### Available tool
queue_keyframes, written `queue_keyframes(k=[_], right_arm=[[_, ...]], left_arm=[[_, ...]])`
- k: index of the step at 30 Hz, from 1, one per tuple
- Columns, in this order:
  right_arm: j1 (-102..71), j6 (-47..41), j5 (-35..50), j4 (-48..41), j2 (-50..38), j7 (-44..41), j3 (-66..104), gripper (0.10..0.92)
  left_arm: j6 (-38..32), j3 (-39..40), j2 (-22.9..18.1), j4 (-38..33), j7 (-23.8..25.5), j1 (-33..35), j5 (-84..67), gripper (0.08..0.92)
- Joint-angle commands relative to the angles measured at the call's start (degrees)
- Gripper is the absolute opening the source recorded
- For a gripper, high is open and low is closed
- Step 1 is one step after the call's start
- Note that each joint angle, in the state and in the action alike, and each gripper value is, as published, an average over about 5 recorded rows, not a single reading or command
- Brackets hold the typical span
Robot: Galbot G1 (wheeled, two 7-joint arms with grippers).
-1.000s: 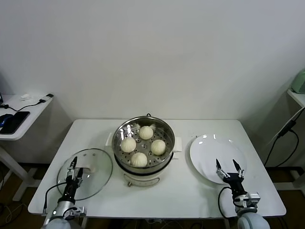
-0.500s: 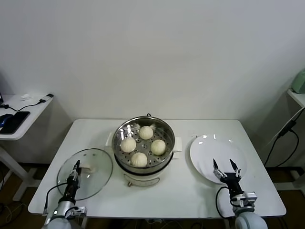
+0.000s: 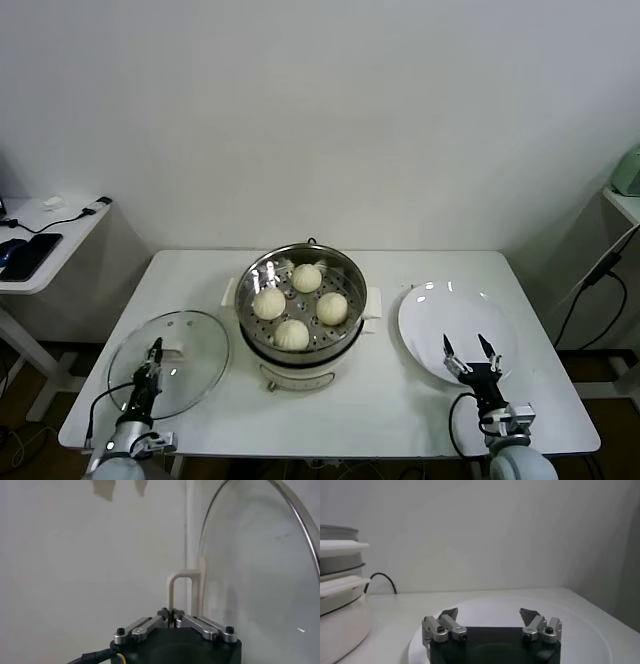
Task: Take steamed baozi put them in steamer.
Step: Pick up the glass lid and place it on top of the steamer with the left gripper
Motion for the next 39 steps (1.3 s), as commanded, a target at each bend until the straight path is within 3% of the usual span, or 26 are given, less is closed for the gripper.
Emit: queue_keyframes(k=[1,8,17,27,33,39], right_arm=[[-0.2,-1.05,-1.51,1.29,-0.03,1.0,0.22,0.823],[-1.03,-2.73,-4.15,2.78,-0.09,2.8,0.57,0.823],[-2.78,-3.15,-4.88,4.48,-0.32,3.52,1.74,0.823],[-3.74,-2.59,-5.71,5.93,0.04,3.27,1.78,0.823],[-4.52,-2.11,-5.88,6.58,0.17,3.18,1.93,0.823],[-5.6,-1.18,-5.39,6.32,0.0,2.74,2.51,0.823]], left_arm=[[7.1,-3.0,6.46,-20.96,13.0,8.7,-12.3,0.131],[15.58,-6.85,11.3,-31.92,22.09,9.97,-19.01,0.131],[23.23,-2.46,10.97,-41.84,27.51,5.89,-17.76,0.131],[36.62,20.05,5.66,-44.54,32.72,-4.28,-1.65,0.131],[39.71,29.91,-0.33,-41.36,36.02,-9.39,4.94,0.131],[41.0,35.63,-5.19,-36.49,36.29,-13.39,7.96,0.131]])
